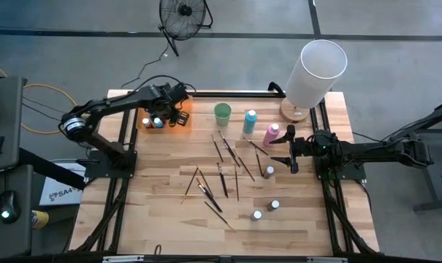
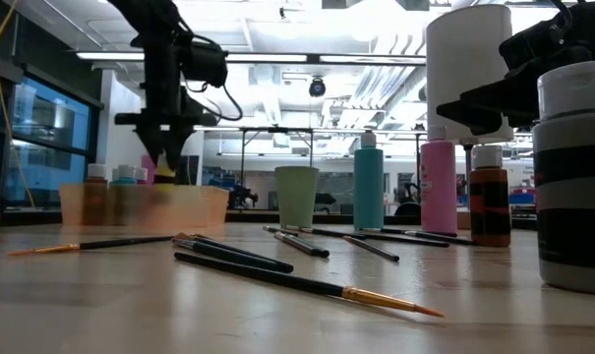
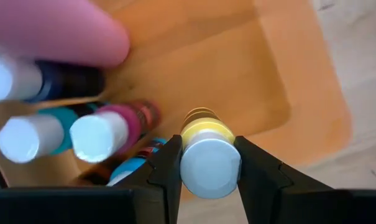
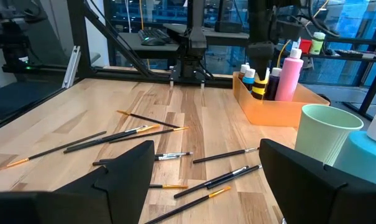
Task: Pick & Place Paint Supplies
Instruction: Put the yellow paint bottle into the orange bin, then put the brown paint bottle into the orange bin
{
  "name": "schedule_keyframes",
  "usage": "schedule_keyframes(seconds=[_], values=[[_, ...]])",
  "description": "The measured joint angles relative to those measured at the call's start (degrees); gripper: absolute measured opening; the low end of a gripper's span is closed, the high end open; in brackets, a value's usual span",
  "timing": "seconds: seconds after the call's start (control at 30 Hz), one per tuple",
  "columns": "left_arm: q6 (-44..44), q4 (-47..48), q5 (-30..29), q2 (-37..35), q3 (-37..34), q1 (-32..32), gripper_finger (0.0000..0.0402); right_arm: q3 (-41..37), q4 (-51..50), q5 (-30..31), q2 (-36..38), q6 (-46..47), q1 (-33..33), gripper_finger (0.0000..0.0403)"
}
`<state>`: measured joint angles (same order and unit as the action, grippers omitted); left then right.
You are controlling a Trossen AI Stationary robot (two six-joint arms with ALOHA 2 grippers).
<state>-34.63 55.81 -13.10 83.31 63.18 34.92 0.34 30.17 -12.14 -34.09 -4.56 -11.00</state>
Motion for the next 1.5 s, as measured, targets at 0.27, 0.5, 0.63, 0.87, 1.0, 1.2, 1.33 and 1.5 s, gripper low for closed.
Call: schedule_keyframes(seconds=[0.27, 0.5, 0.63, 0.87, 1.0, 1.2, 1.33, 1.5], values=[[-5.45, -0.70, -0.70, -1.18, -2.95, 0.00, 0.0115, 0.00, 0.00, 0.00, 0.01, 0.01, 0.02, 0.0286], [-8.16, -0.87, -0.89, -1.18, -4.05, -0.02, 0.0115, 0.00, -0.01, -0.02, 0.00, 0.00, 0.01, 0.0286], [-9.34, -2.62, -0.57, -1.18, -5.42, -0.02, 0.0115, 0.00, -0.01, 0.00, 0.02, 0.01, 0.02, 0.0286], [-9.82, -3.98, -0.15, -1.36, -6.47, -0.04, 0.0115, 0.00, 0.00, 0.00, 0.02, 0.00, 0.02, 0.0286], [-9.53, -3.98, 0.14, -1.31, -6.49, -0.02, 0.0122, 0.00, 0.00, -0.02, 0.02, 0.01, 0.00, 0.0286], [-9.47, -3.46, 0.33, -1.33, -6.86, -0.02, 0.0220, 0.00, 0.00, 0.00, 0.00, 0.00, 0.00, 0.0286], [-9.14, -3.30, 0.31, -1.62, -6.82, -0.04, 0.0257, 0.00, 0.00, 0.00, 0.00, 0.00, 0.02, 0.0286], [-9.01, -4.17, -0.59, -4.70, -6.80, -0.04, 0.0264, 0.00, 0.00, 0.00, 0.02, 0.02, 0.02, 0.0286]])
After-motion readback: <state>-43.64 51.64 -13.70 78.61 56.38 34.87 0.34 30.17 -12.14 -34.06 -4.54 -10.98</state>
